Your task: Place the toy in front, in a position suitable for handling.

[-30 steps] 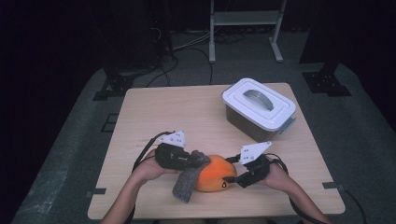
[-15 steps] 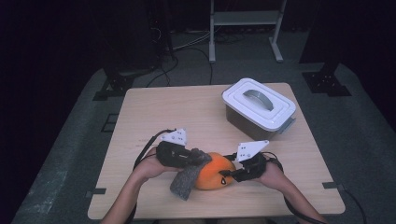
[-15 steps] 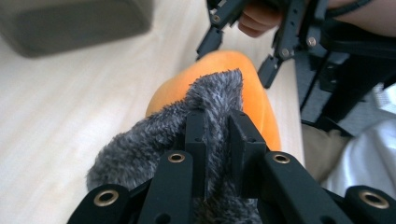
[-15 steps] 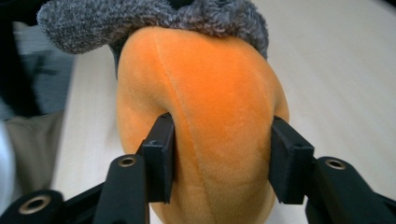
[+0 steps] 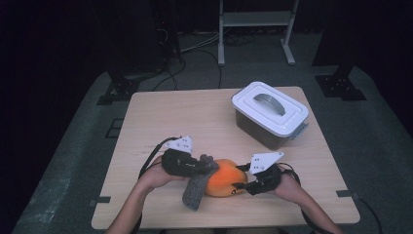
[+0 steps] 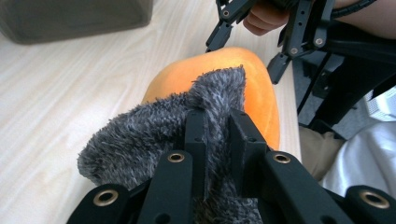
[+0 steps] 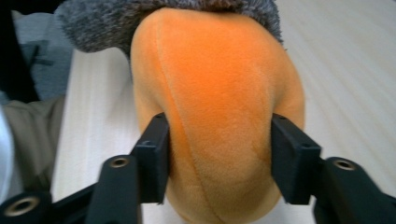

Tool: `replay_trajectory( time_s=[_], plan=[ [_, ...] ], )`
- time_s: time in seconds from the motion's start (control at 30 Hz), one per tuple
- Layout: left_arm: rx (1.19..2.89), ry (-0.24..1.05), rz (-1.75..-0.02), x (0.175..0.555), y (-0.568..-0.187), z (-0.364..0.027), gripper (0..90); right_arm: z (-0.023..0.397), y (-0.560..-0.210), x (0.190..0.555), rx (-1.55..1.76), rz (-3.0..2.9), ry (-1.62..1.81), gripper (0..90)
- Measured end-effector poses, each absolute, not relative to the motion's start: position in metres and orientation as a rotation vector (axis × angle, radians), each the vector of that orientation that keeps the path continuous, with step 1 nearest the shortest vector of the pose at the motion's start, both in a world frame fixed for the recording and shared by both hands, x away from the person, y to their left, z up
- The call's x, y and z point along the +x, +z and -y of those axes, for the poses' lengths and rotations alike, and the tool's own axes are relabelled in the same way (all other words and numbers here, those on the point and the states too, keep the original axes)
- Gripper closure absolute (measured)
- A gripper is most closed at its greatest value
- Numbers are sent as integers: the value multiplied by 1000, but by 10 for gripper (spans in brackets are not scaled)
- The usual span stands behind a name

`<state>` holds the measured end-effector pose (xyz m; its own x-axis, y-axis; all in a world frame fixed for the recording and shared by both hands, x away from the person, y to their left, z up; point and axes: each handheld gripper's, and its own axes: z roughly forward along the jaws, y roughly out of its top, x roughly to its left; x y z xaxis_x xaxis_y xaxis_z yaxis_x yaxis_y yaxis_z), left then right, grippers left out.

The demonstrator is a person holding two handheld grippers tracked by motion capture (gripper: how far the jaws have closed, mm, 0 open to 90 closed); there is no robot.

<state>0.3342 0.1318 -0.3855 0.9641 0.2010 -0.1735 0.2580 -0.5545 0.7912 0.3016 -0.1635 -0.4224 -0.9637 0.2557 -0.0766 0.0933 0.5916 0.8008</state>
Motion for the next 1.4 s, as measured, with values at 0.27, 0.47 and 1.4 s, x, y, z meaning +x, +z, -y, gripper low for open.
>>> replay_trajectory(
  time_s=[0.27, 0.47, 1.4],
  plan=[
    [2188, -105, -305, 331, -389, -131, 788, 170, -413, 309, 385, -2707, 1400, 262],
    [2180, -105, -301, 332, -391, -126, 789, 162, -426, 313, 454, -2733, 1409, 334],
    [2176, -74, -294, 323, -392, -134, 787, 157, -413, 304, 396, -2640, 1439, 282]
  ],
)
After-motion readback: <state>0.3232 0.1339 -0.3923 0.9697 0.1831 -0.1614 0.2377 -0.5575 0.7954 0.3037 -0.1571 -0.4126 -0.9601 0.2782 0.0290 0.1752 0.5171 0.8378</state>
